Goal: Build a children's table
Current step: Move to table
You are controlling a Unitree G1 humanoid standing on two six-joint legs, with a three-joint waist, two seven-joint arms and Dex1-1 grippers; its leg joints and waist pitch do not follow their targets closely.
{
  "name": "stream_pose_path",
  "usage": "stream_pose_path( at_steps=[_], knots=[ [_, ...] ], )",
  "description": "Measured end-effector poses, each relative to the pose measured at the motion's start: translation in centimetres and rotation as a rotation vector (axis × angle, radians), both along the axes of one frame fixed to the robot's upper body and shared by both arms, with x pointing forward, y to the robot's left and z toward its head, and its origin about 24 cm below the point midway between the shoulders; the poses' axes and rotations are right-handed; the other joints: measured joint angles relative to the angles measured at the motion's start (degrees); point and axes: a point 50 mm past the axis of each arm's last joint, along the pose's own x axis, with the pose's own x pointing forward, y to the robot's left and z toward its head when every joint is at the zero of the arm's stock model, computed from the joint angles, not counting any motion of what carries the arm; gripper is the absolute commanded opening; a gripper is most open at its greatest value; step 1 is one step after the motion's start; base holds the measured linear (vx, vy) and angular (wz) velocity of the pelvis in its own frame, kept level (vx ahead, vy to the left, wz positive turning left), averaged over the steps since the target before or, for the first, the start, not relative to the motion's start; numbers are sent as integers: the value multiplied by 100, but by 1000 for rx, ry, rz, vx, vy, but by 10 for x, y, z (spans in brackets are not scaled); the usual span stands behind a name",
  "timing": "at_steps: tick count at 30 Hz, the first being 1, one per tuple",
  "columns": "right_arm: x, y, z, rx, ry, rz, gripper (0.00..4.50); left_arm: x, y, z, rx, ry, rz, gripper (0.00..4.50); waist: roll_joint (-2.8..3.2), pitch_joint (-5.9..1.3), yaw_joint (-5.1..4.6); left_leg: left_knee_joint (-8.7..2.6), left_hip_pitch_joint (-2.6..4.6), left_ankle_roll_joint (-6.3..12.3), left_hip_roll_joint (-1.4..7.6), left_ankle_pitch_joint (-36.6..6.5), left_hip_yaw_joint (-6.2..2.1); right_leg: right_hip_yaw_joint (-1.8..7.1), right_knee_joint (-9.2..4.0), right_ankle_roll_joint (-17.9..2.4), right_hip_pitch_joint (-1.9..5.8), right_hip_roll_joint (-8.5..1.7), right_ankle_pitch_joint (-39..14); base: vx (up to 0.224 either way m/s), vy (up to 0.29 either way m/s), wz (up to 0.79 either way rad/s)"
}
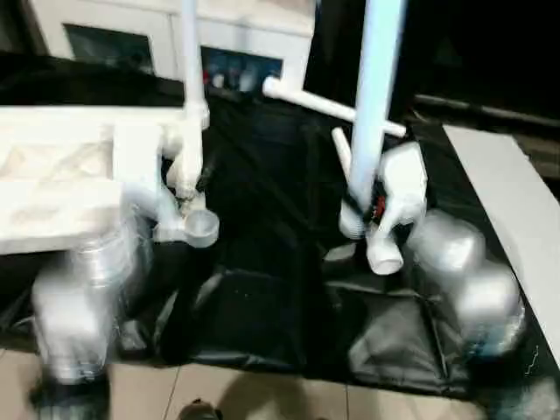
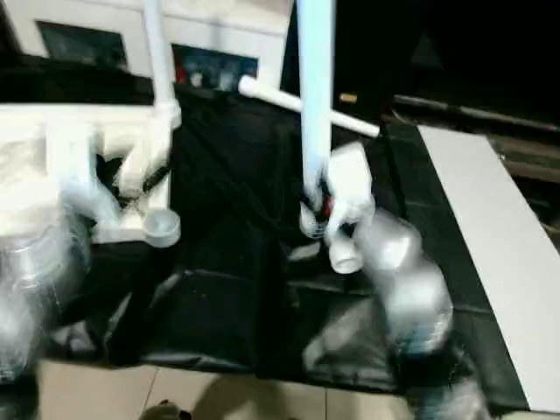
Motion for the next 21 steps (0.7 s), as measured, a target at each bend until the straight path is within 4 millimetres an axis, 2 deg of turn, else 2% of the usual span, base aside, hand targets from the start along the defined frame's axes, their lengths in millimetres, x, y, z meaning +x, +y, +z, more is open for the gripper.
stream_pose_path(
  at_steps=[1,2,3,4,5,7,8,9,10,11,12,13,14,15,16,17,18,19,20,21],
  knots=[
    [-2,1,-3,12,7,-11,186,0,0,1,2,-11,21,384,8,2,41,39,-25,26,-3,-12,-2,8,6,5,2,-7,3,0,0,0],
    [-2,1,-2,20,-3,-31,186,1,1,3,9,-40,58,384,46,-9,91,157,-63,107,-8,-57,-41,15,14,29,6,-29,2,-35,79,-1],
    [-1,0,0,29,-21,-45,186,1,2,6,17,-62,81,384,93,-25,132,267,-98,185,-11,-104,-122,19,23,63,9,-39,10,-35,79,-1],
    [-1,0,3,43,-37,-53,186,2,3,8,27,-79,99,384,125,-36,162,324,-113,245,-19,-144,-178,17,26,104,16,-80,19,-42,143,-2],
    [0,2,5,57,-49,-61,186,3,4,10,40,-102,121,384,137,-40,173,321,-107,235,-46,-148,-165,13,20,178,30,-177,39,-40,196,1],
    [0,5,5,80,-52,-60,186,4,7,12,49,-118,145,384,140,-38,116,289,-52,283,-134,-155,-52,37,-58,208,76,-302,55,-45,209,6],
    [1,11,7,96,-57,-49,186,4,10,12,61,-127,166,384,163,-25,43,231,-13,385,-172,-136,40,27,-152,205,100,-352,53,-69,240,12],
    [2,15,10,113,-65,-44,186,4,12,12,71,-137,188,384,164,-24,-39,178,0,464,-223,-106,116,2,-165,170,100,-391,20,-69,240,12],
    [4,18,14,128,-77,-41,186,4,15,13,82,-147,205,384,174,-17,-152,159,-4,522,-242,-94,192,-32,-81,62,87,-446,-80,-79,241,11],
    [6,20,16,135,-85,-42,186,5,16,13,92,-154,214,384,165,-17,-239,132,-6,571,-273,-78,285,-137,116,19,36,-508,-209,-81,188,10],
    [6,18,15,136,-82,-48,186,6,16,14,99,-160,219,384,90,-53,-329,98,-6,622,-318,-55,412,-309,335,55,34,-496,-298,-81,188,10],
    [7,16,14,137,-79,-57,186,6,16,14,101,-164,222,384,16,-76,-375,84,-7,623,-355,-55,538,-348,314,81,101,-462,-347,-75,121,4],
    [7,10,13,133,-79,-75,186,7,14,12,104,-157,217,384,-67,-105,-385,172,-38,604,-399,-67,588,-210,266,240,91,-476,-283,-55,96,10],
    [7,4,11,125,-74,-93,186,8,8,10,98,-151,194,384,-20,-118,-297,547,-156,372,-455,-334,314,-153,260,308,73,-512,-222,-55,96,10],
    [8,1,10,120,-68,-104,186,8,7,8,97,-148,191,384,58,-121,-271,1176,-337,269,-565,-416,-266,-178,259,373,44,-598,-131,15,173,-30],
    [7,0,5,122,-51,-112,186,8,9,8,100,-148,197,384,101,-133,-283,1405,-313,146,-522,-422,-611,-218,227,455,40,-741,-64,-12,270,-47],
    [6,-1,3,121,-46,-115,186,9,8,11,99,-161,193,384,120,-135,-308,1159,-214,130,-396,-434,-668,-225,214,499,13,-809,-7,-12,270,-47],
    [7,-2,3,120,-45,-118,186,10,6,15,97,-176,187,384,168,-127,-361,804,-123,-103,-213,-576,-662,-238,176,529,4,-826,42,-84,300,-7],
    [6,-1,0,126,-32,-119,186,11,6,15,97,-180,187,384,173,-114,-441,768,-129,16,-173,-508,-506,-205,94,526,21,-836,55,-97,266,11],
    [6,4,-1,136,-24,-107,186,10,10,12,97,-169,203,384,184,-111,-589,664,-106,160,-232,-443,-437,-91,52,256,0,-757,-107,-97,266,11]
  ],
)
